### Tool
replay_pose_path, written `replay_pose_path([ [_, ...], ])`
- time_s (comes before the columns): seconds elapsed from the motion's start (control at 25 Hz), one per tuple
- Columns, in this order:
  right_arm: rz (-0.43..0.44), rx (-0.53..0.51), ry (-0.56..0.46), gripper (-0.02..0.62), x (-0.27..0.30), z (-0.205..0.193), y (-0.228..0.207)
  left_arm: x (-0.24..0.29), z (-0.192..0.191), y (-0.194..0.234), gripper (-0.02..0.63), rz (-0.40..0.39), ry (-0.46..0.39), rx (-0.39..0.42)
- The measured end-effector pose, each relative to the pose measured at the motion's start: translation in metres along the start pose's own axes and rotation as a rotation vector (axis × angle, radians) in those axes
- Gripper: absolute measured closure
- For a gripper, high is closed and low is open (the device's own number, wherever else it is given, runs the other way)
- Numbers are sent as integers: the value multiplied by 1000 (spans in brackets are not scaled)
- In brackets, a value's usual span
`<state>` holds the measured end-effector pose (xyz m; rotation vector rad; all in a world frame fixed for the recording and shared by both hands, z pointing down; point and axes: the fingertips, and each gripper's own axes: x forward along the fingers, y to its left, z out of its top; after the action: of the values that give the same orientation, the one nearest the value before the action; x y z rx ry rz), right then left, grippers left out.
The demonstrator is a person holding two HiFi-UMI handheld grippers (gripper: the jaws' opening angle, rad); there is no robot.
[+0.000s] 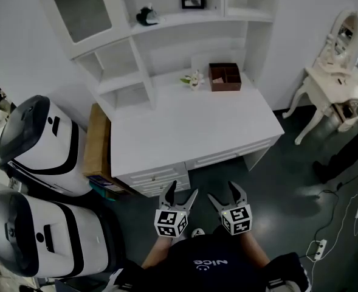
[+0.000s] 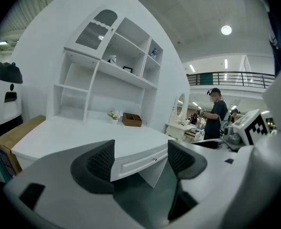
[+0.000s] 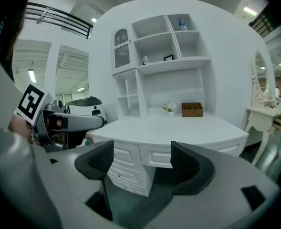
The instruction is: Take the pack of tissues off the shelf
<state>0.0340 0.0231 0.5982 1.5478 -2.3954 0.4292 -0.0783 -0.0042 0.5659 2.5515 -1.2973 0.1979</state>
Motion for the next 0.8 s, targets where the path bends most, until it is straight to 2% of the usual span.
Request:
replay_pose_path([
  [0.32,5,-5,-7,219,31,20,-9,7,9,25,265,38,-9,-12],
  [0.56,32,-21,-41,219,57,44,-31,21,10,45,267,107,-21,-34],
  [0.8,85,-51,-55,219,112,74,-60,55,17,80,267,193,-13,-49],
])
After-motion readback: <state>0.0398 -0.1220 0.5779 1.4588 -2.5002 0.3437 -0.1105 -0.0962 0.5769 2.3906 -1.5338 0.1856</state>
